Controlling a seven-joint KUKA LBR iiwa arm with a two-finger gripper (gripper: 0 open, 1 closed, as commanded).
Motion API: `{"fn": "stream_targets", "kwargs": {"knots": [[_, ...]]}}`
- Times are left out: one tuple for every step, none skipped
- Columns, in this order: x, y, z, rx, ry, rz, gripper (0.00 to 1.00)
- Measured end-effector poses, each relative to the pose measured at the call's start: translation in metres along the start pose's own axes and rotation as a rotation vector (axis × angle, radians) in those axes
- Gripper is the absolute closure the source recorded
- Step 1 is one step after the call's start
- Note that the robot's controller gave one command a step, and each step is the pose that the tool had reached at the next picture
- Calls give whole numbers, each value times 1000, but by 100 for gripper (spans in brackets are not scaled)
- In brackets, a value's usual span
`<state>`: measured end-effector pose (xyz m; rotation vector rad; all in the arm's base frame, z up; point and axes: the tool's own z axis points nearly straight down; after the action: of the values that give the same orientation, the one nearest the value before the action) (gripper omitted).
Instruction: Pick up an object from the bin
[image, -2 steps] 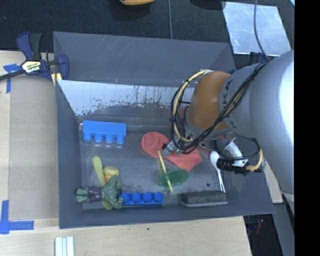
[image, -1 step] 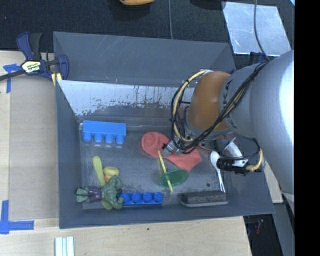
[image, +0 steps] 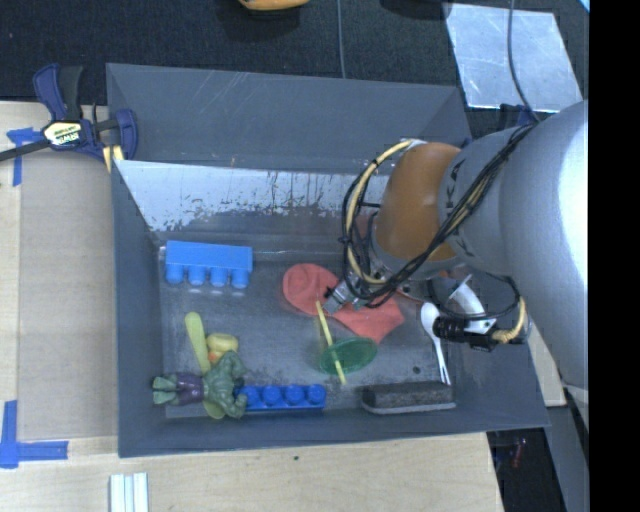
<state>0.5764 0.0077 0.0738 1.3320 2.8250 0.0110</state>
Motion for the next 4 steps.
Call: {"fn": "stream_targets", "kwargs": {"knots": [[0, 0, 0, 0, 0, 0, 100], [0, 0, 0, 0, 0, 0, 100], [0, 0, 0, 0, 0, 0, 100], [0, 0, 0, 0, 0, 0, 100]]}}
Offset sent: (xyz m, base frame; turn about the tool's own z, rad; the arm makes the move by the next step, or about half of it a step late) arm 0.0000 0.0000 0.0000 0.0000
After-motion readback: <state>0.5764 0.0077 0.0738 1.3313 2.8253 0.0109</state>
